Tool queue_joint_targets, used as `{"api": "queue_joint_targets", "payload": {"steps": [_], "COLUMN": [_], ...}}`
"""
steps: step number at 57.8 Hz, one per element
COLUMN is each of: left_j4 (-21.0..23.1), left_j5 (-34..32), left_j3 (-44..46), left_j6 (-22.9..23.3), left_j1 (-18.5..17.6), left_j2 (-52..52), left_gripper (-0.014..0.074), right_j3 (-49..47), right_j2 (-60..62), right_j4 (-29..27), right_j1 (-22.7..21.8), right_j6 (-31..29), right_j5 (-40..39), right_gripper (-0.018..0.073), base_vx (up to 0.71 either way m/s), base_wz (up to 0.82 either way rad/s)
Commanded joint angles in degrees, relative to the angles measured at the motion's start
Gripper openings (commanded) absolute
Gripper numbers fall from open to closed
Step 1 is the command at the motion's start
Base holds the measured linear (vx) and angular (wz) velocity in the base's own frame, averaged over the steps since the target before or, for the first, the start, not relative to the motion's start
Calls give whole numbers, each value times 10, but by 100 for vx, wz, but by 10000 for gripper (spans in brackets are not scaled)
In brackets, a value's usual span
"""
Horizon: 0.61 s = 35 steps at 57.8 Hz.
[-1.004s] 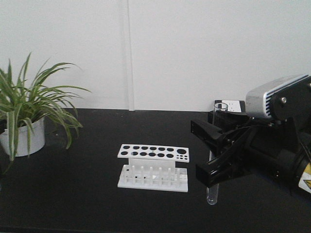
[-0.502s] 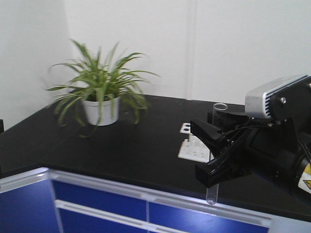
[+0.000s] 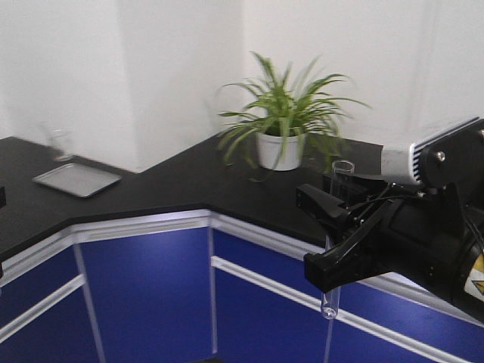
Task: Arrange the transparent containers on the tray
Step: 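Hold both tubes while the base drives to the yellow tray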
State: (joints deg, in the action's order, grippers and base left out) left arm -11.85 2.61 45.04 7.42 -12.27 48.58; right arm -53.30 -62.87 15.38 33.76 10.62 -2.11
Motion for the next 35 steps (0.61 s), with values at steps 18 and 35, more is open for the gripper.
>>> {"api": "queue_joint_targets", "payload": {"steps": [18,35], "left_j4": [4,4], "left_j5": [-48,-48], "left_j3": [20,20], "left_j6": [4,4], "left_j1": [-2,-2], "left_j2": [-4,-4], "left_gripper": [0,0], "right_j3": [-19,-19], "right_j2": [11,11], "right_j4": [1,1], "right_j1": [0,0], "right_j6": [-3,-3], "right_j5": [-47,-47], "right_gripper": [-13,-13], "base_vx": [-28,-23], "base_wz": [61,67]}}
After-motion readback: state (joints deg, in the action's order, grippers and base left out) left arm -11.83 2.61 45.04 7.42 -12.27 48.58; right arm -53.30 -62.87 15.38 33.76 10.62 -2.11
